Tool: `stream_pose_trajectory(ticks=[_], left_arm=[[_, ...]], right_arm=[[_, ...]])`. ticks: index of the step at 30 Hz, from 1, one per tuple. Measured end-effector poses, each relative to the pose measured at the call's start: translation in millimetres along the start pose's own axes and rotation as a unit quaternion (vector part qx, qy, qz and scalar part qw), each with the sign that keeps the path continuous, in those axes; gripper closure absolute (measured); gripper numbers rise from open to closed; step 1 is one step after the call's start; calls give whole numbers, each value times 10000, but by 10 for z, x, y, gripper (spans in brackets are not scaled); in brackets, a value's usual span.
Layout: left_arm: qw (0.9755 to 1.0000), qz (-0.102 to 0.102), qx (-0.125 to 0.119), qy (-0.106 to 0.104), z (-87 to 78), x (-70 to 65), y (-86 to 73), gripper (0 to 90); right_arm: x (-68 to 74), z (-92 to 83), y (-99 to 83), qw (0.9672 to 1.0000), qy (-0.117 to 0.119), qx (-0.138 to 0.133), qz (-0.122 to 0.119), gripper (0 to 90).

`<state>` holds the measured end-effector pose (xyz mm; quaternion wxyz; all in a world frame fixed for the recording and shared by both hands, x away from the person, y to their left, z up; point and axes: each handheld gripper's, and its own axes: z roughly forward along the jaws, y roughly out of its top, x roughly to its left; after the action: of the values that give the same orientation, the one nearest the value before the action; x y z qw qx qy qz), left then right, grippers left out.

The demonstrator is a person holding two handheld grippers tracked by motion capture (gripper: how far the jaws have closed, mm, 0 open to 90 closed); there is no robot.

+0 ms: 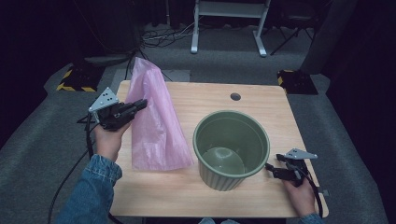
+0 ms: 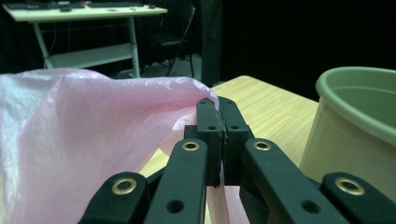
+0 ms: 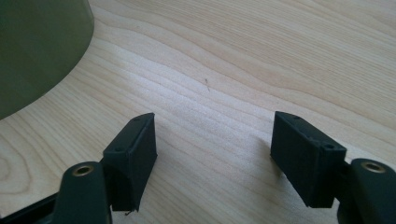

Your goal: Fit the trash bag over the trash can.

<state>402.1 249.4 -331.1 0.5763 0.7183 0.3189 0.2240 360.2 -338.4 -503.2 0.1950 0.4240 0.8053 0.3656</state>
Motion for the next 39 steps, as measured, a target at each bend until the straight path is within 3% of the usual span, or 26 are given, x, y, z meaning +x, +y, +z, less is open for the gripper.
stream_pose_trajectory(ticks=[14,32,39], left_arm=[[9987,298,-348,-210,-154,-94,455,892],[9965,566,-490,-364,-350,-121,924,892],[9957,609,-526,-450,-342,-142,1080,892]], right_arm=[[1,0,0,10000,-1,-1,4,313],[0,0,0,10000,0,0,-1,312],[0,0,0,10000,-1,2,-2,313]])
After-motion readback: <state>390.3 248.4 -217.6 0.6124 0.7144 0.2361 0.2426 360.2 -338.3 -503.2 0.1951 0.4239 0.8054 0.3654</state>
